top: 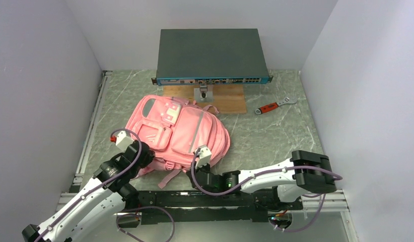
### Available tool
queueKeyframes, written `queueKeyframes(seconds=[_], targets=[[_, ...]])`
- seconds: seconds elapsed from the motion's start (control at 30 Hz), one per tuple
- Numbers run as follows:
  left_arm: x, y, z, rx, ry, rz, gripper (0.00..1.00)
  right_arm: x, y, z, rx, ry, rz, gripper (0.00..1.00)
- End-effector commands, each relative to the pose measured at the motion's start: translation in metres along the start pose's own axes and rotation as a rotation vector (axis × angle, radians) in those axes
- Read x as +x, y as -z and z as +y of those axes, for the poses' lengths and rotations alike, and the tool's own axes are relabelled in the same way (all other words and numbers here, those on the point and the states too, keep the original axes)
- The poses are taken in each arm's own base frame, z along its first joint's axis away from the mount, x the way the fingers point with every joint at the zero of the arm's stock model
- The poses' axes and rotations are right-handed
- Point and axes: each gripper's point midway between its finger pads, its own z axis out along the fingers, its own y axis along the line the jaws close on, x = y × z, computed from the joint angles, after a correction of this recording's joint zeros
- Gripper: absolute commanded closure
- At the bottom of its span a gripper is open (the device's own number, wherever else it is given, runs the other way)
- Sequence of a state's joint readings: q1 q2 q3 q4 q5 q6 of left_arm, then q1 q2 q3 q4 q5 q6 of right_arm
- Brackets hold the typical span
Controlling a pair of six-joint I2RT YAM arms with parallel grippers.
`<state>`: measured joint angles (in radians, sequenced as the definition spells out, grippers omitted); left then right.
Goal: Pack the student bag
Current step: Zip the student bag at the center of the board.
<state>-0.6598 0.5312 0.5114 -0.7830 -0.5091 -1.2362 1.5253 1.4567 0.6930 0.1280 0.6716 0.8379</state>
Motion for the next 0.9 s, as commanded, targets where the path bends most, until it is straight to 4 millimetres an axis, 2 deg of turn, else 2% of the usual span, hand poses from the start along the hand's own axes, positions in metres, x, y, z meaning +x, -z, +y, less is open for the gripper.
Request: queueKeyframes(seconds=[0.0, 0.1, 0.17, 0.23, 0.3, 0.4, 0.53, 0.67, 0.73, 0.87], targets=[[-0.057, 0.009, 0.056, -0.245, -0.082, -0.272, 1.00, 0.051, 0.009, -0.069, 0.208, 0.285, 0.172, 1.00], [-0.047, 0.012, 0.038, -0.155, -0.042, -0.199, 1.00, 0.048, -0.008, -0.041, 0.167, 0.326, 0.174, 1.00], [-0.040, 0.013, 0.033, -0.123, -0.015, -0.162, 1.00, 0.051, -0.016, -0.027, 0.107, 0.315, 0.182, 1.00], [-0.035, 0.016, 0.032, -0.110, 0.008, -0.133, 1.00, 0.053, -0.022, -0.024, 0.085, 0.310, 0.188, 0.99], [-0.031, 0.018, 0.032, -0.096, 0.034, -0.111, 1.00, 0.050, -0.028, -0.023, 0.060, 0.307, 0.167, 0.91], [-0.026, 0.021, 0.031, -0.064, 0.069, -0.090, 1.00, 0.045, -0.038, -0.021, 0.021, 0.294, 0.155, 0.83], [-0.025, 0.029, 0.028, -0.022, 0.104, -0.074, 1.00, 0.042, -0.047, -0.011, -0.008, 0.318, 0.153, 0.71], [-0.027, 0.033, 0.025, 0.000, 0.108, -0.076, 1.00, 0.043, -0.052, -0.006, -0.006, 0.330, 0.154, 0.67], [-0.026, 0.032, 0.025, 0.003, 0.106, -0.069, 1.00, 0.038, -0.053, -0.003, -0.013, 0.332, 0.134, 0.61], [-0.021, 0.029, 0.028, -0.006, 0.105, -0.055, 1.00, 0.027, -0.056, 0.002, -0.002, 0.335, 0.098, 0.59]])
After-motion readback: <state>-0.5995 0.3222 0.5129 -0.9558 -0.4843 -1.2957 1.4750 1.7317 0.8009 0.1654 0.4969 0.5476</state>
